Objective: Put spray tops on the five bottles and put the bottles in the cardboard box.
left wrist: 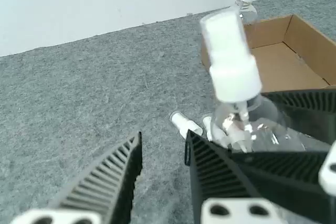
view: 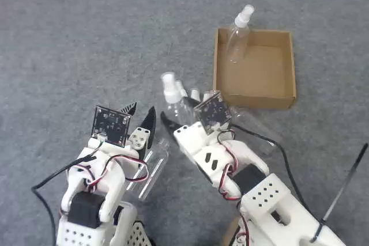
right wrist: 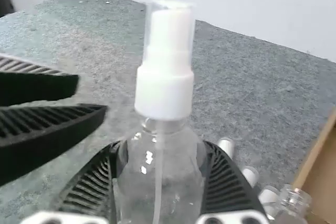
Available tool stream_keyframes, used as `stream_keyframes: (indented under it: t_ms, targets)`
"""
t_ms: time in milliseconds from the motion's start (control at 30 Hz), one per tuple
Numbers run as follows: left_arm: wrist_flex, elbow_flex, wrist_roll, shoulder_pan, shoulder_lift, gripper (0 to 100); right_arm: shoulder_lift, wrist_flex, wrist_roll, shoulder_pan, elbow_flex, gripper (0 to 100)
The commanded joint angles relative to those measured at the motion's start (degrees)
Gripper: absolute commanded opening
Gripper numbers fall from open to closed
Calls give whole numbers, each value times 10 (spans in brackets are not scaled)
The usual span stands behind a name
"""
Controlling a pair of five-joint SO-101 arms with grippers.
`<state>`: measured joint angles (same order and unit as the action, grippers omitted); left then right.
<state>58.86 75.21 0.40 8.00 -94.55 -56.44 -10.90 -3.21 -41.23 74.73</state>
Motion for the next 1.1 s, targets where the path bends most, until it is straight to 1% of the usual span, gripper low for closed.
stream_keyframes:
  t_ms: [0,200,367,567,667,767,900,1067]
  targets:
    - [-8,-4,-2,3,-9,123,-15,-4,-7,23,-24,6]
    - [-8,-4,-2,3,-9,123,21,-91,-9,25,-120,6]
    - [-7,-4,-3,-1,-9,123,80,-101,-8,27,-206,6]
    - [-7,-4,-4,1,-9,124,151,-101,-8,77,-282,6]
    - [-7,-4,-4,3,-9,127,171,-101,-8,80,-312,6]
    - [-7,-4,-1,4,-9,188,188,-111,-25,72,-350,6]
    - [-8,-4,-1,20,-9,282,197,-180,-43,51,-407,6]
    - [-28,-4,-1,40,-9,304,196,-231,-41,32,-433,6]
